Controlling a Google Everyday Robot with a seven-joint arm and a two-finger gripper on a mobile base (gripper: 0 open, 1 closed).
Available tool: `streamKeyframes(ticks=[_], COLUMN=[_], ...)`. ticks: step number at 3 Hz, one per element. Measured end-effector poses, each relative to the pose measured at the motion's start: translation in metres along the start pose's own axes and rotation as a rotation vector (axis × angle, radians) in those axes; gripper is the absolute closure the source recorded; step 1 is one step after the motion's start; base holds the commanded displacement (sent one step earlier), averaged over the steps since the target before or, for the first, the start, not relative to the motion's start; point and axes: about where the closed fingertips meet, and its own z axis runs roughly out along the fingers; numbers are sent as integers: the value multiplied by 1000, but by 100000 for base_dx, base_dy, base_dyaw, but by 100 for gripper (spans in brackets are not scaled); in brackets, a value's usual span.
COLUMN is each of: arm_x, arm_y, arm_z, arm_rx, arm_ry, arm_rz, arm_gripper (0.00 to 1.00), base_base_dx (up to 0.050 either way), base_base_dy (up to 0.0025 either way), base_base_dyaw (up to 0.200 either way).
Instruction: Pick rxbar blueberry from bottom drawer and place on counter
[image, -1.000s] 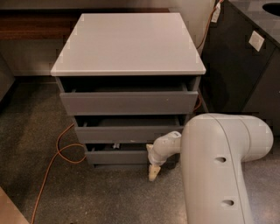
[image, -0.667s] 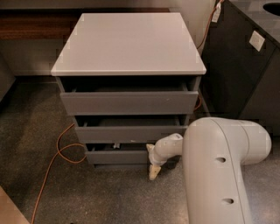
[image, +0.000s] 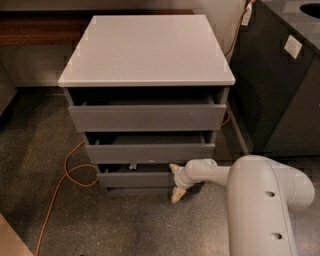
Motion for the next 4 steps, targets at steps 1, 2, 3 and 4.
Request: streamKeyframes(ticks=[1, 2, 3, 4], arm_x=[14, 27, 43, 50], arm_y=[-7, -12, -17, -22], arm_z=[19, 41, 70, 85], arm_rx=[9, 2, -3, 13], arm_ry=[-22, -21, -13, -3], arm_rz=[7, 9, 11, 7], arm_gripper=[0, 0, 0, 0], base_base_dx=[0, 0, 0, 0], base_base_dy=[0, 0, 0, 0], base_base_dyaw=[0, 0, 0, 0])
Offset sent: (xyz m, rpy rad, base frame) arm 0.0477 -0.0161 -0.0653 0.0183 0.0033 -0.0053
